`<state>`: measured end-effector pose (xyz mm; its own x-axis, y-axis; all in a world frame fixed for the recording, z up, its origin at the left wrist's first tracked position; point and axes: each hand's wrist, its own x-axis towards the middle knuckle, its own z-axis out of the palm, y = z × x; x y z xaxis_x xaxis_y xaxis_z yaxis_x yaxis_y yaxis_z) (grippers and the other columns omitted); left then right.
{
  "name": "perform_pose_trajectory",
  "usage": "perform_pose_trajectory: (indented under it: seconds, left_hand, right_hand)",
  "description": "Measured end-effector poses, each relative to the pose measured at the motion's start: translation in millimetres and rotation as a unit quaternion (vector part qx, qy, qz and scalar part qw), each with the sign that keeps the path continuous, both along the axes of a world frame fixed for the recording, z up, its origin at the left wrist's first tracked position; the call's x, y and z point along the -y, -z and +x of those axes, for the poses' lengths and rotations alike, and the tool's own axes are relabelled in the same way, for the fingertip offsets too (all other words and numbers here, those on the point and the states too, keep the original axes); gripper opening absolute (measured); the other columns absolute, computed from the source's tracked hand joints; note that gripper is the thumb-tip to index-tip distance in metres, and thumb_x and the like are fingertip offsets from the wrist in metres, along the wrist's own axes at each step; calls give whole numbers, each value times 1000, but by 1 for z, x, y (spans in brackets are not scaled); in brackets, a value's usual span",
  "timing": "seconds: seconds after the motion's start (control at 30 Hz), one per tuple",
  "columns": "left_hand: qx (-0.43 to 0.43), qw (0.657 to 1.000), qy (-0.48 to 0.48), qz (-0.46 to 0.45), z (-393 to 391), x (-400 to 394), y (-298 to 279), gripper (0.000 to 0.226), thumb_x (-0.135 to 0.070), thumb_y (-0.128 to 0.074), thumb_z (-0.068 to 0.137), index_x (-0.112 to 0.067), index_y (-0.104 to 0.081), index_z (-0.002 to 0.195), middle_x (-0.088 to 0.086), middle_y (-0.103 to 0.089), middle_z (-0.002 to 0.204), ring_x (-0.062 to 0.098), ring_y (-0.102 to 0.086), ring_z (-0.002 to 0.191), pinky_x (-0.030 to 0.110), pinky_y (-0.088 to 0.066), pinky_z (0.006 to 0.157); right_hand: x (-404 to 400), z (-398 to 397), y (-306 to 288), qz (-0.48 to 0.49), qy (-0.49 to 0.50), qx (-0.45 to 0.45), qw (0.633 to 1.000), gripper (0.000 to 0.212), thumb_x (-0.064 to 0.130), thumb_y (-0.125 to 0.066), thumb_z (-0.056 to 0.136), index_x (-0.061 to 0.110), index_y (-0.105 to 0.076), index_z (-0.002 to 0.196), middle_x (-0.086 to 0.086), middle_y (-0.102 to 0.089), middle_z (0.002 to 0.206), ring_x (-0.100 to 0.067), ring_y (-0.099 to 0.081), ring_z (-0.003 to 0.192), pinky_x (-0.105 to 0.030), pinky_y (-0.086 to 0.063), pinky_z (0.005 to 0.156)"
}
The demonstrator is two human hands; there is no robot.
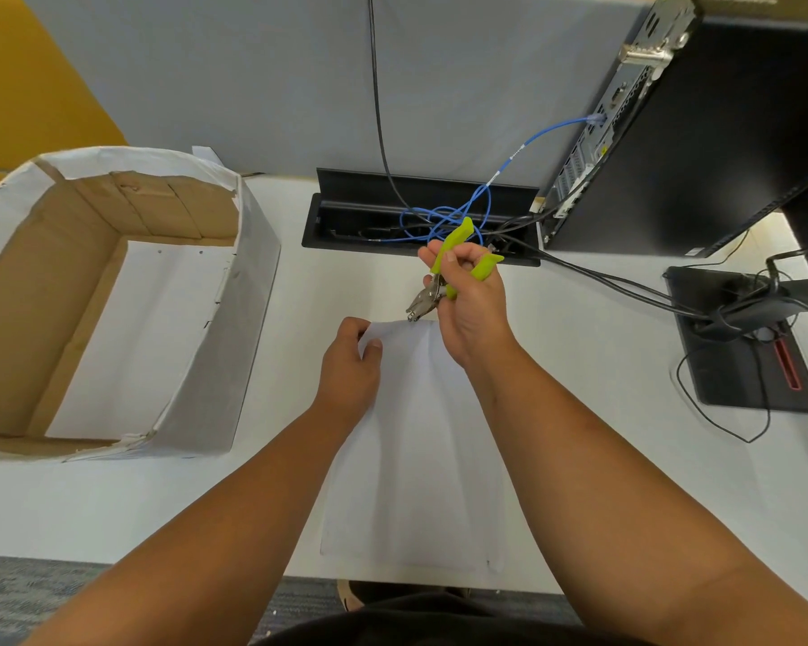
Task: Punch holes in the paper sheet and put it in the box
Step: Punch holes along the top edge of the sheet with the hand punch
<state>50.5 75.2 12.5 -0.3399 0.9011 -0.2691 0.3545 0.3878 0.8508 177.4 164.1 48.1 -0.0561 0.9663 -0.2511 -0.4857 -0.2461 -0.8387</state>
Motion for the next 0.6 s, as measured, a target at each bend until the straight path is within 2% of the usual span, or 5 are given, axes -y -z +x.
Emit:
perform_pose_trajectory:
  seconds: [0.1,0.23,0.4,0.5,0.6]
  left_hand:
    - [-6,1000,1,-9,0,0,-1,20,-21,-45,100,-17,-47,119,4,-57,113,20,-56,101,36,-52,91]
    - [-3,1000,1,-10,-2,0,0,19,-21,-45,100,-17,-47,119,5,-57,113,22,-57,101,37,-53,91]
    - [-7,1000,0,-15,-2,-1,0,19,-22,-46,100,-17,-46,119,5,-57,113,21,-57,100,37,-53,91]
    - [-3,1000,3,-9,-2,-1,2,18,-22,-46,100,-17,-47,117,5,-58,112,22,-57,101,41,-53,92]
    - [3,1000,2,-1,-2,-1,2,16,-21,-47,99,-18,-48,115,5,-59,108,22,-58,98,43,-54,90]
  right_hand:
    - [2,4,2,-1,-24,-45,999,17,-2,-49,98,14,-52,93,-12,-70,112,-31,-67,110,-49,-45,99]
    - [4,6,3,-6,-44,-70,997,17,-1,-48,98,15,-52,93,-11,-70,112,-31,-67,111,-53,-41,106]
    - [4,5,3,-6,-41,-38,998,15,0,-50,98,15,-52,95,-11,-70,112,-31,-67,110,-53,-42,105]
    - [5,1,3,-9,-29,-15,999,15,1,-52,98,15,-51,98,-13,-68,113,-30,-67,108,-54,-43,105]
    - [7,-5,2,-7,-18,2,1000,19,4,-55,97,16,-48,110,-12,-67,112,-26,-67,104,-51,-46,105]
